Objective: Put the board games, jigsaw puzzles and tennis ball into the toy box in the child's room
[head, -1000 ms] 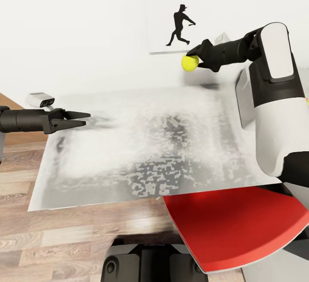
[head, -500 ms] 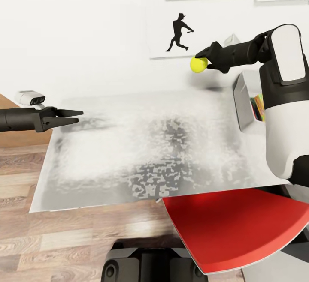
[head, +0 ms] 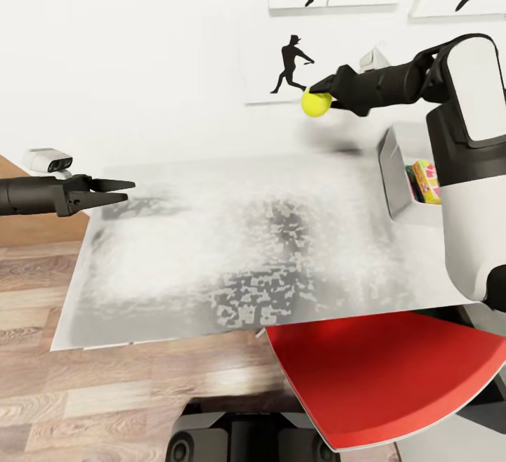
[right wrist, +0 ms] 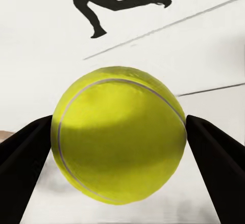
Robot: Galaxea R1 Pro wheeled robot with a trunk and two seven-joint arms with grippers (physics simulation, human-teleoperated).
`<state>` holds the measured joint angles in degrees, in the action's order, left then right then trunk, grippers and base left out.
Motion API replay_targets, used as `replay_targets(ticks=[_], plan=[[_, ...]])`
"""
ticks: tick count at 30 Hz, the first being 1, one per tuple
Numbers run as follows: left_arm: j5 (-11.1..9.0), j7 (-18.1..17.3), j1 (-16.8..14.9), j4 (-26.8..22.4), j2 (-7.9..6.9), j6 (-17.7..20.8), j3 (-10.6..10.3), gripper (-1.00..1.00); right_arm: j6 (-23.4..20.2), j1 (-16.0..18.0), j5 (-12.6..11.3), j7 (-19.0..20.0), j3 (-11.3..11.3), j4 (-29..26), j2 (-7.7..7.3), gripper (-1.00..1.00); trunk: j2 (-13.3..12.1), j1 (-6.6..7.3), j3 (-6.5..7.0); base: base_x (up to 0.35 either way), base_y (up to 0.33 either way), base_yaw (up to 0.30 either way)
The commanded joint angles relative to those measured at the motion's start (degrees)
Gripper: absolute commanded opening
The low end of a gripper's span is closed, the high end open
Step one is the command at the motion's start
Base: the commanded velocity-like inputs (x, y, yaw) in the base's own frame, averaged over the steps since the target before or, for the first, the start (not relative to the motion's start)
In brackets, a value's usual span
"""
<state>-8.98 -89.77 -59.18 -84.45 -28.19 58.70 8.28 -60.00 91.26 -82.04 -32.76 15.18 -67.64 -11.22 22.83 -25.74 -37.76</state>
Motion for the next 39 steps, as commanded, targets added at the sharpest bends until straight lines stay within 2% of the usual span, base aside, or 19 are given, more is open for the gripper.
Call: replay_targets(ticks=[1, 2, 3, 6, 9, 13, 19, 21, 27, 34, 39], plan=[[0.05, -0.23, -0.03, -0.01, -0.02, 0.61, -0.02, 1.0, 0.0, 0.06, -1.47, -0.55, 0.22, -0.31, -0.19, -1.0, 0.09, -0.04, 0.02, 0.0, 0.0, 0.0], [0.03, -0.23, -0.02, -0.01, -0.02, 0.62, -0.02, 1.0, 0.0, 0.06, -2.29, -0.6, 0.27, -0.81, -0.57, -1.0, 0.09, -0.04, 0.12, 0.0, 0.0, 0.0], [0.02, -0.23, -0.03, -0.01, -0.04, 0.62, -0.02, 1.0, 0.0, 0.06, -3.06, -0.7, 0.35, -1.63, -1.56, -1.0, 0.09, -0.04, 0.21, 0.0, 0.0, 0.0], [0.01, -0.23, 0.01, 0.02, -0.33, 0.62, -0.02, 1.0, 0.0, 0.06, -3.73, -0.78, 0.43, -2.34, -4.08, -1.0, 0.09, -0.04, 0.5, 0.0, 0.0, 0.0], [0.01, -0.23, 0.0, 0.04, -0.54, 0.62, -0.02, 1.0, 0.0, 0.06, -3.93, -0.81, 0.5, -2.57, -6.31, -1.0, 0.09, -0.04, 0.79, 0.0, 0.0, 0.0], [0.01, -0.23, 0.0, 0.06, -0.62, 0.62, -0.02, 1.0, 0.0, 0.06, -4.08, -0.81, 0.58, -2.66, -10.08, -1.0, 0.09, -0.04, 1.17, 0.0, 0.0, 0.0], [0.01, -0.23, 0.03, 0.03, -0.56, 0.62, -0.03, 1.0, 0.0, 0.06, -4.19, -0.81, 1.64, -2.68, -15.03, -1.0, 0.09, -0.04, 1.74, 0.0, 0.0, 0.0], [-0.02, -0.23, 0.03, 0.04, -0.56, 0.62, -0.05, 1.0, 0.0, 0.04, -4.18, -0.83, 2.08, -2.59, -15.87, -1.0, 0.09, -0.04, 1.93, 0.0, 0.0, 0.0], [-0.07, -0.23, 0.03, 0.05, -0.53, 0.62, -0.1, 1.0, 0.0, -0.57, -3.84, -1.09, 5.19, -2.14, -17.14, -1.0, 0.09, -0.04, 2.5, 0.0, 0.0, 0.0], [-0.08, -0.23, 0.03, 0.07, 0.03, 0.72, -0.32, 1.0, 0.0, -1.71, -3.71, -5.3, 5.64, -0.45, -18.51, -1.0, 0.09, -0.04, 3.17, 0.0, 0.0, 0.0], [-0.08, -0.23, 0.03, 0.07, 0.28, 0.79, -0.44, 1.0, 0.0, -2.02, -3.93, -5.94, 5.64, -0.32, -19.66, -1.0, 0.09, -0.04, 3.65, 0.0, 0.0, 0.0]])
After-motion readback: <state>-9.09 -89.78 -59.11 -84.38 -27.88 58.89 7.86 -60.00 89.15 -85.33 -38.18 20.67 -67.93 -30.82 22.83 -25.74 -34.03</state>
